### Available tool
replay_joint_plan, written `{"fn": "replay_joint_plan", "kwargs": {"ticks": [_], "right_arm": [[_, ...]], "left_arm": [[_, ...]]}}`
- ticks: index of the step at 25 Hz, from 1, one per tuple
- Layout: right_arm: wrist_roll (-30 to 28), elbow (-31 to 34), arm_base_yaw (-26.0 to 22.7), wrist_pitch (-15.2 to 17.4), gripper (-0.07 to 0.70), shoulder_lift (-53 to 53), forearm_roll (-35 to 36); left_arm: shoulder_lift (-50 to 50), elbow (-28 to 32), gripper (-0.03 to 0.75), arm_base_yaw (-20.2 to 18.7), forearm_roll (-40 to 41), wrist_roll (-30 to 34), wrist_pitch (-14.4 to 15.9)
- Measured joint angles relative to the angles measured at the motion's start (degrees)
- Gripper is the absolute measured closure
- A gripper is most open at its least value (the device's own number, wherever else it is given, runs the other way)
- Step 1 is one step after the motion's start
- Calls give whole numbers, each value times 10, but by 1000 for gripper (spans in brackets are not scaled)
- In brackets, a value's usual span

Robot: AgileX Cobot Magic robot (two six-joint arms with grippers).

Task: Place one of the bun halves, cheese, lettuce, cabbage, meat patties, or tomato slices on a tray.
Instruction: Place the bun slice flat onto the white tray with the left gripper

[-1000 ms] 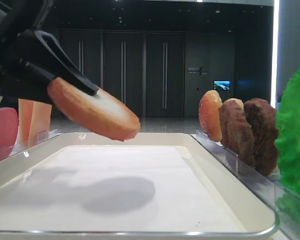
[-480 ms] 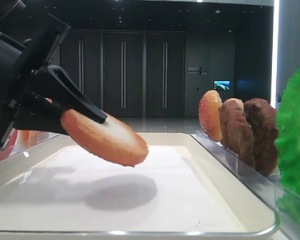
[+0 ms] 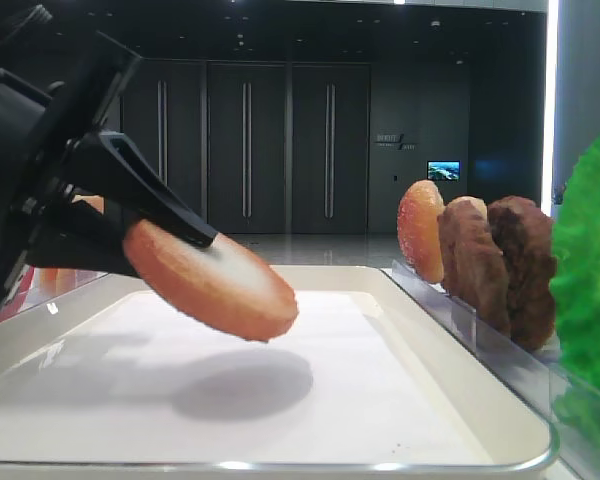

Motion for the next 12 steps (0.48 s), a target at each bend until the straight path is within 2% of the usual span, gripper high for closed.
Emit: {"fn": "replay_joint_plan", "kwargs": {"ticks": [6,12], "right_arm": [[0,0,0,0,376,0,0],[0,0,0,0,376,0,0]], "left_arm": [[0,0,386,0,0,0,-6],[0,0,321,0,12,-6,-9]]}}
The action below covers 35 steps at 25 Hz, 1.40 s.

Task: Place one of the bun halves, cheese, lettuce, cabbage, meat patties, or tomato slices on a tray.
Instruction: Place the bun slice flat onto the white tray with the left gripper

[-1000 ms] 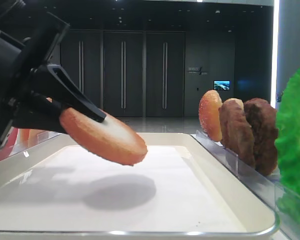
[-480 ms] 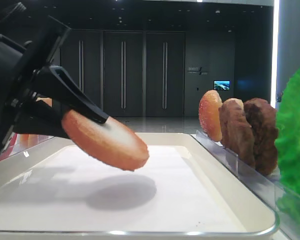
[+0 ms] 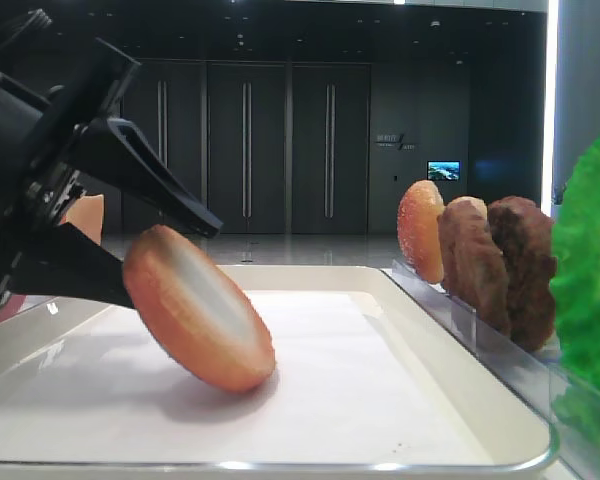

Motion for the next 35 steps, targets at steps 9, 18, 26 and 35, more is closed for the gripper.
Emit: {"fn": "replay_joint_plan", "kwargs": {"ticks": [9,18,26,35], "right_arm": [[0,0,0,0,376,0,0],[0,0,0,0,376,0,0],[0,0,0,0,376,0,0],[0,0,0,0,376,0,0]], "left_arm": [[0,0,314,0,31,-35,-17],[0,-1,314,0,35,-43,-19],[0,-2,314,0,41,-58,-19],[0,-18,314,0,80,-102,-21]]}}
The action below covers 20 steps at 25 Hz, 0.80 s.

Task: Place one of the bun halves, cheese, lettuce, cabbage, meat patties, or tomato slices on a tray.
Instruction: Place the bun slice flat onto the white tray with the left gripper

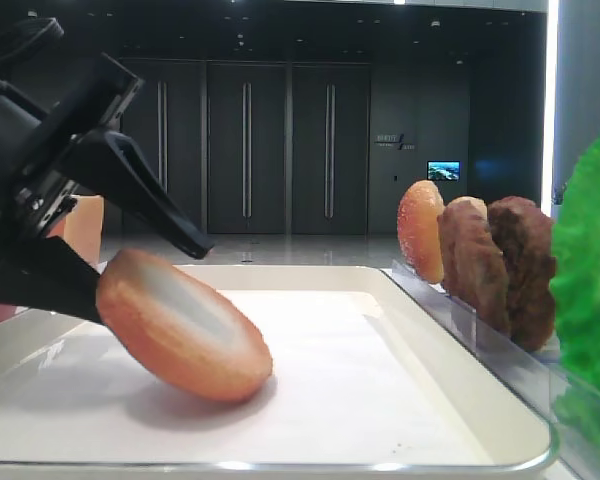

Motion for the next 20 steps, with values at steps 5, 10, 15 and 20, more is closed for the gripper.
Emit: {"fn": "replay_joint_plan", "kwargs": {"ticks": [5,10,15,20], "right_arm": [[0,0,0,0,376,0,0],[0,0,0,0,376,0,0],[0,0,0,0,376,0,0],[0,0,0,0,376,0,0]], "left_arm": [[-1,-2,314,0,23,-19,-11],[-8,-2,314,0,42,-40,-17],[-11,-2,314,0,47,-45,-22],[-11,-2,314,0,47,-51,-22]]}}
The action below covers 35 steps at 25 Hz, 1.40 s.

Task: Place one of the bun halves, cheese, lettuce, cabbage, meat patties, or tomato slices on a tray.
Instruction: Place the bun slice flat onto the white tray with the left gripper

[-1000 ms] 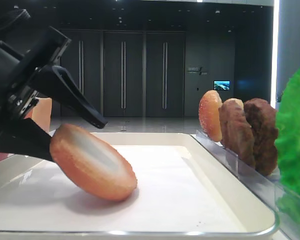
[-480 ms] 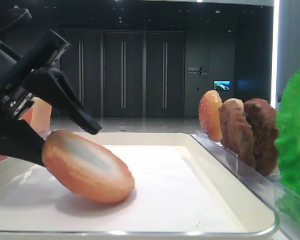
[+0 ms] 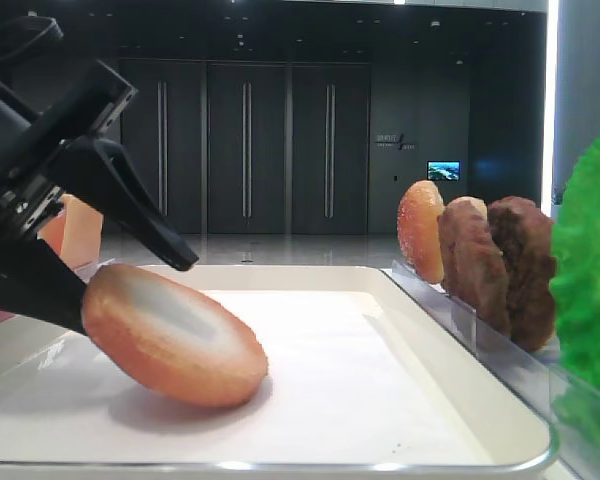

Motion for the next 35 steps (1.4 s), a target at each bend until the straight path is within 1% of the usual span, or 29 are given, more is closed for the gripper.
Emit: {"fn": "replay_joint_plan", "kwargs": {"ticks": [17,19,24,28,35], "right_arm": [[0,0,0,0,379,0,0],[0,0,0,0,380,0,0],[0,0,0,0,380,0,0],[0,0,0,0,380,0,0],[0,0,0,0,386,0,0]], "left_arm": [[-19,0,314,0,34,-52,-7],[-19,-4,314,0,48,-60,-7],[-19,-29,314,0,95,-107,-4],[-19,-35,314,0,140,-145,-3],[-19,-41,314,0,181,-180,-3]]}}
